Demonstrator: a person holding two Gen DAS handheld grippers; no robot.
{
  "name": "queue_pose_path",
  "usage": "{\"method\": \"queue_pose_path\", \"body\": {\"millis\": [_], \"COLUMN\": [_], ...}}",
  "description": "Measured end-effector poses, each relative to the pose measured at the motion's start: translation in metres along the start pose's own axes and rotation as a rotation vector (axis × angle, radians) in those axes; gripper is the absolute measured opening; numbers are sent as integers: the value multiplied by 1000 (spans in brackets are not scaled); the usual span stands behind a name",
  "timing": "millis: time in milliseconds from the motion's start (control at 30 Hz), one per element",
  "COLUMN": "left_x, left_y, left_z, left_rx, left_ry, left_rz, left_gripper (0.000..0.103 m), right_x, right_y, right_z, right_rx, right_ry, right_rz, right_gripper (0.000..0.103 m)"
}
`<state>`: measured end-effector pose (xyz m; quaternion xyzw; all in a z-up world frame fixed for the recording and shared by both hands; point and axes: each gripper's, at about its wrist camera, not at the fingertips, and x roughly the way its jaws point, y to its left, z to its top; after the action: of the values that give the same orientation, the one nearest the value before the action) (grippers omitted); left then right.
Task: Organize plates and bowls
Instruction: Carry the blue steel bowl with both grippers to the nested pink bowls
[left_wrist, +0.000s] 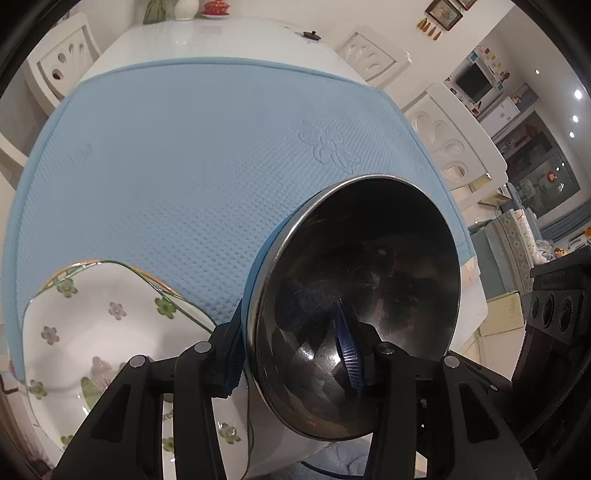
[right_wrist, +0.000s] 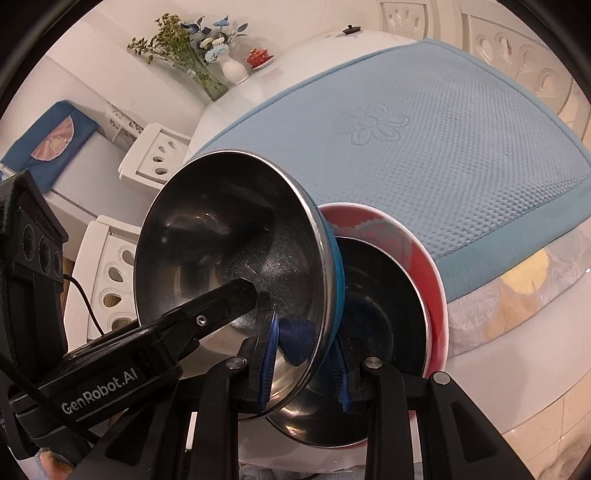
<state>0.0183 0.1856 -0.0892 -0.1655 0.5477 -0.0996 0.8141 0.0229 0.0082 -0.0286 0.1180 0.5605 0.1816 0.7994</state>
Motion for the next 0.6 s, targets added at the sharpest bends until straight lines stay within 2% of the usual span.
{"method": "queue_pose_path", "body": {"millis": [367,600], "left_x": [4,-2], "left_y": [-2,-19], "left_z": [-4,-7], "left_rx": [-8,60], "left_ry": [42,24], "left_rz": [-22,-17], "left_gripper": [42,44], "right_x": [-1,-12], "right_y": [-4,-13], "right_z": [-4,-10], "right_rx": [2,30], "right_ry": [17,-12], "right_rz": [-25,-39], "right_gripper": [27,28]}}
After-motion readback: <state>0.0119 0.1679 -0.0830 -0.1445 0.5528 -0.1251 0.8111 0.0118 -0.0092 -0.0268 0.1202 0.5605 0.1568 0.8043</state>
